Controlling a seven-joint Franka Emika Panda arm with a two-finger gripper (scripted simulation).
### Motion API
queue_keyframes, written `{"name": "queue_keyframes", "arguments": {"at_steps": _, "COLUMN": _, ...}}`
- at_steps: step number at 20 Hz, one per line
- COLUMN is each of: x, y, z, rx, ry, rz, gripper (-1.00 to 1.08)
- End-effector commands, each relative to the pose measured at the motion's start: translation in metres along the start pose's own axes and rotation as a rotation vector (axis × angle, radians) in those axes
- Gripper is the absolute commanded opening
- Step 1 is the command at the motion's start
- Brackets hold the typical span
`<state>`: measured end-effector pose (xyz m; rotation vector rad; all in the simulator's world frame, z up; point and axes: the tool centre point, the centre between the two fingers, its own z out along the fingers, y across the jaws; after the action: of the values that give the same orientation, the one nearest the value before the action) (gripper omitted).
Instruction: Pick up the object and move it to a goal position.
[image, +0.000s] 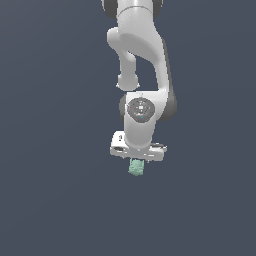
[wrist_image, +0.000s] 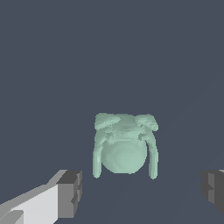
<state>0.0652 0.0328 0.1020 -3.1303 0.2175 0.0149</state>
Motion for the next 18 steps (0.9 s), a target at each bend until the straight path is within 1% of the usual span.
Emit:
{"name": "queue_keyframes", "arguments": {"at_steps": 1, "x": 0.006, "y": -0.003, "z": 0.005, "rx": -0.001, "ry": 0.005, "rz": 0.012, "gripper": 1.00}}
{"name": "queue_keyframes", "arguments": {"at_steps": 6, "x": 0.012, "y": -0.007, "z": 0.011, "rx": -0.003, "ry": 0.009, "rz": 0.024, "gripper": 1.00}}
{"name": "queue_keyframes", "arguments": {"at_steps": 12, "x": 0.012, "y": -0.007, "z": 0.015, "rx": -0.003, "ry": 0.008, "rz": 0.023, "gripper": 1.00}}
{"name": "queue_keyframes", "arguments": {"at_steps": 18, "x": 0.012, "y": -0.006, "z": 0.043, "rx": -0.003, "ry": 0.009, "rz": 0.025, "gripper": 1.00}}
